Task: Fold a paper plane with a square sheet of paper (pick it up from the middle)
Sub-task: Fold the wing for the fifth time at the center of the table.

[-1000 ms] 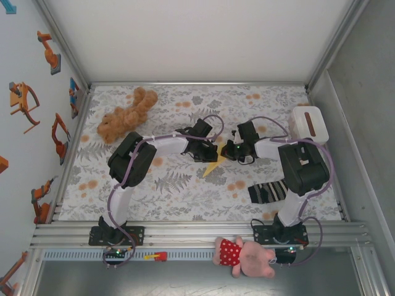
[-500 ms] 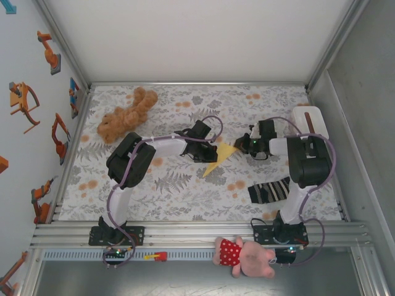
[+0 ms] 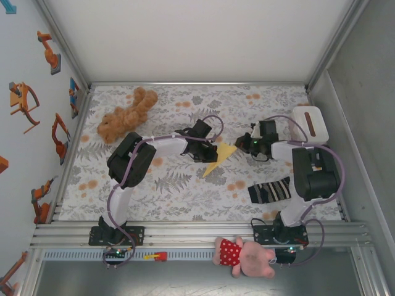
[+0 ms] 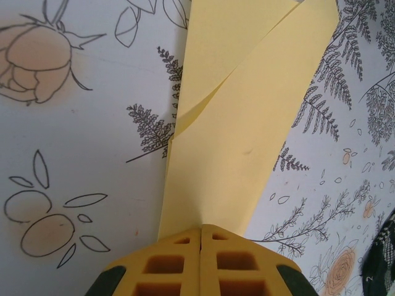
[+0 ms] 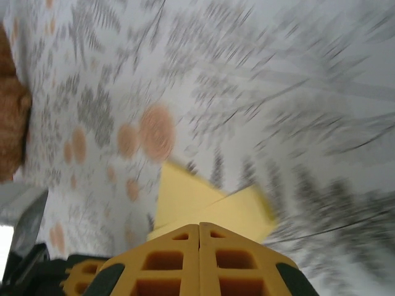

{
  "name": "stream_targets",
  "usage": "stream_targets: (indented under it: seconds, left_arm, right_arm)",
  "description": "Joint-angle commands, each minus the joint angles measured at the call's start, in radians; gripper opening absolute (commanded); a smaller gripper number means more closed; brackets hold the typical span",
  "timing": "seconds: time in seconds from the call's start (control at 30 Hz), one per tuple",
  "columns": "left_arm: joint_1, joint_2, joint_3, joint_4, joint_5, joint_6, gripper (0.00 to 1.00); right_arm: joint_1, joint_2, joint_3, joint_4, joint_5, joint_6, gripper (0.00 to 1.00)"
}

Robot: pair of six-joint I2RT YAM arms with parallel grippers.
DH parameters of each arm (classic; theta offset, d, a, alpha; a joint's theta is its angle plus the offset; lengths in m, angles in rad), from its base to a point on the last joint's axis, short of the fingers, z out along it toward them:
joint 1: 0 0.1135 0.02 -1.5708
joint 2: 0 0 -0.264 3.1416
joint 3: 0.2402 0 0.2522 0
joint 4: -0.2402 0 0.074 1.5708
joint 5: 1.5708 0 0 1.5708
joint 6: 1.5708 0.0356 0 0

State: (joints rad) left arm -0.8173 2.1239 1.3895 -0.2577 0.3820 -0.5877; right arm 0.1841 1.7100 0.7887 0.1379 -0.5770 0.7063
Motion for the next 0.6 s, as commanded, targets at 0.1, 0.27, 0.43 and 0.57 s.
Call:
stream_targets:
  seconds: [0.1,0.27,0.43,0.57]
  left_arm:
    - [-0.014,0.068,-0.040,-0.187,-0.085,0.015,0.03]
    - [-0.010,0.045,-0.025,-0.182,-0.069,0.011,0.04]
    - [0.001,-0.007,-0.005,-0.116,0.011,0.003,0.06]
    - [0.009,-0.065,0.009,-0.040,0.056,0.020,0.09]
  right_arm:
    - [0.063,0.058,-0.006,0.046,-0.051,0.051,0.00]
    - [0.064,0.121,0.016,0.008,-0.045,0.033,0.00]
    - [0.064,0.167,0.035,-0.104,0.019,-0.033,0.00]
    - [0.062,0.179,0.041,-0.146,0.038,-0.065,0.00]
